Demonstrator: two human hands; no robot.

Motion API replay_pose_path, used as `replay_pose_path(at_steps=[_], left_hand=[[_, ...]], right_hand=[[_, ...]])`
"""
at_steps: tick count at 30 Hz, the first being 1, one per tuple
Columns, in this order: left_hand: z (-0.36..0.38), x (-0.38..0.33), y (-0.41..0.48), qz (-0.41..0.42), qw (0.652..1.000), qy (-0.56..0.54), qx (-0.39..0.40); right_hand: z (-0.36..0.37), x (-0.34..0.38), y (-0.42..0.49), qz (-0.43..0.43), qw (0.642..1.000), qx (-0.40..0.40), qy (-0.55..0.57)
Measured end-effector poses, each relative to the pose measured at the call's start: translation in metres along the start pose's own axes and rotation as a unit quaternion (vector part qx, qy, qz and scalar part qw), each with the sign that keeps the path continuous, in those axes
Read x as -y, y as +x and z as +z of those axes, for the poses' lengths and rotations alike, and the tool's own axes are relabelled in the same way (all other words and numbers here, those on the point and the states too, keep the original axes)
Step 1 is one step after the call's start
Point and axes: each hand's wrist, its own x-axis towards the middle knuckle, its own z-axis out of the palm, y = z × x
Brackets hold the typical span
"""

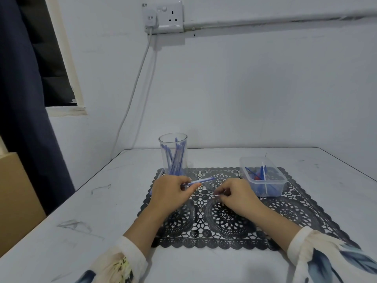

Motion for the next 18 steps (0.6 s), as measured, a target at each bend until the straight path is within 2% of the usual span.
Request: replay_pose_path(at_steps=[2,4,7,10,13,18], left_hand=[[-0.0002,0.0000,-0.0003,0.002,1.000,-0.003,-0.002],[-0.0004,-0.0003,-0.0003,0.004,1.000,-0.004,0.000],[-0.0001,-0.0001,0.0005,0.004,1.000,-0.005,0.003],[0.0005,0.0001,0.0005,0.007,1.000,-0.004,0.005],[0.0004,-0.0011,0.0001,0.007,1.000,-0.009,0.007],[0.0000,-0.0029,-0.0011,0.013,1.000,-0.007,0.001]], right_hand=[[0.0004,-0.0006,0.0003,0.016,0.999,-0.037,0.037],[0.0001,-0.0001,-0.0008,0.039,0.990,-0.070,0.120],[-0.0022,0.0020,-0.0020,0.058,0.959,-0.114,0.251],[-0.0029,0.0023,-0.0020,0.058,0.934,-0.139,0.324],[-0.0036,0.0037,-0.0030,0.059,0.919,-0.144,0.363],[-0.0041,0.0066,-0.0035,0.036,0.913,-0.141,0.381]])
